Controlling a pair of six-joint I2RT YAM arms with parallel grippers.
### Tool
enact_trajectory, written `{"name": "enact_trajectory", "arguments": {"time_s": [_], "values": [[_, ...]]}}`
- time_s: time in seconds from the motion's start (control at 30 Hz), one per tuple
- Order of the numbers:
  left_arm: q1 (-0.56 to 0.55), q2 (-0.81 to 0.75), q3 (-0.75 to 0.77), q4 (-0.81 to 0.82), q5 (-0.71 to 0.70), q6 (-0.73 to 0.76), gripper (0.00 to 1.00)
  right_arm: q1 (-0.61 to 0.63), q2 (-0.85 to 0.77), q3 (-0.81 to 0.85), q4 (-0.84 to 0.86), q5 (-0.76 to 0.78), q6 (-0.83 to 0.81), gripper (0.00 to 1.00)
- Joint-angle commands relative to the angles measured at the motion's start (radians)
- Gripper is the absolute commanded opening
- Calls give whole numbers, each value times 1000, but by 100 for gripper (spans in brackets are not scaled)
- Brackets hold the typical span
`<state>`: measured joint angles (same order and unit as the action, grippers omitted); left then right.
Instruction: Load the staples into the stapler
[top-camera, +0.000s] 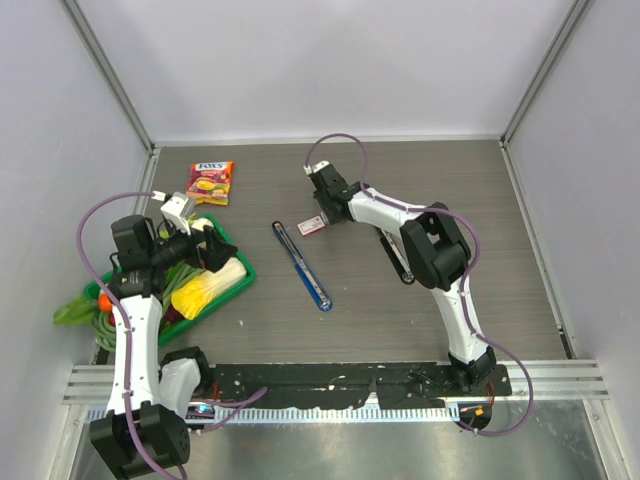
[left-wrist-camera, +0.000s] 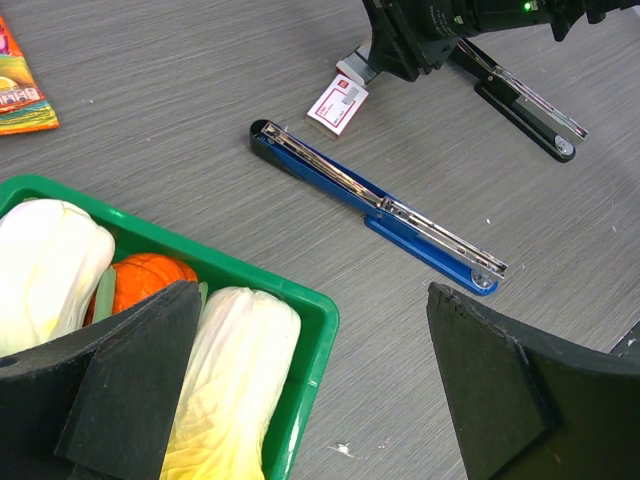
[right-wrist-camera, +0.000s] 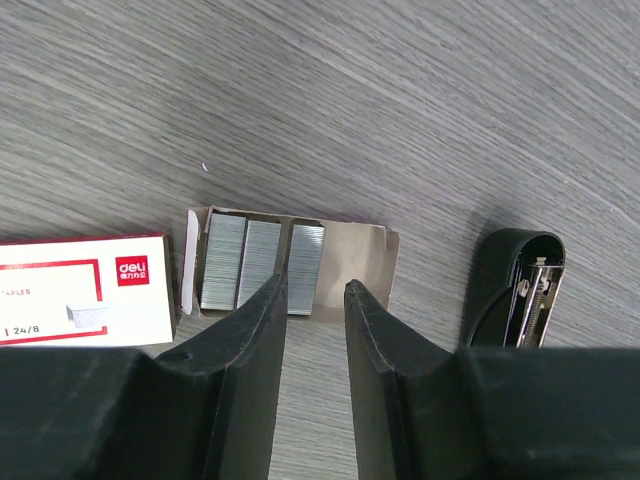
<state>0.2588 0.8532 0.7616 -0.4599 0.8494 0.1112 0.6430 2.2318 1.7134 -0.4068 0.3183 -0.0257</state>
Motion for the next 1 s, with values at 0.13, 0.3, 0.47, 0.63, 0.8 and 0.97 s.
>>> {"name": "enact_trajectory", "arguments": {"time_s": [0.13, 0.3, 0.47, 0.63, 0.8, 0.97], "values": [[11, -3, -8, 46, 20, -5, 100, 14, 28, 20, -21, 85, -31, 36], [11, -3, -7, 44, 20, -5, 100, 23, 19, 14, -3, 116, -43, 36], [13, -2, -7, 44, 20, -7, 100, 40, -3, -8, 33, 152, -59, 36], [13, -3, -7, 43, 20, -8, 100, 50, -15, -29, 68, 200, -89, 36], [14, -5, -5, 44, 22, -10, 100, 50, -12, -20, 59, 162, -85, 36], [16, -5, -5, 43, 22, -10, 100, 41, 0, -11, 36, 97, -54, 36]]}}
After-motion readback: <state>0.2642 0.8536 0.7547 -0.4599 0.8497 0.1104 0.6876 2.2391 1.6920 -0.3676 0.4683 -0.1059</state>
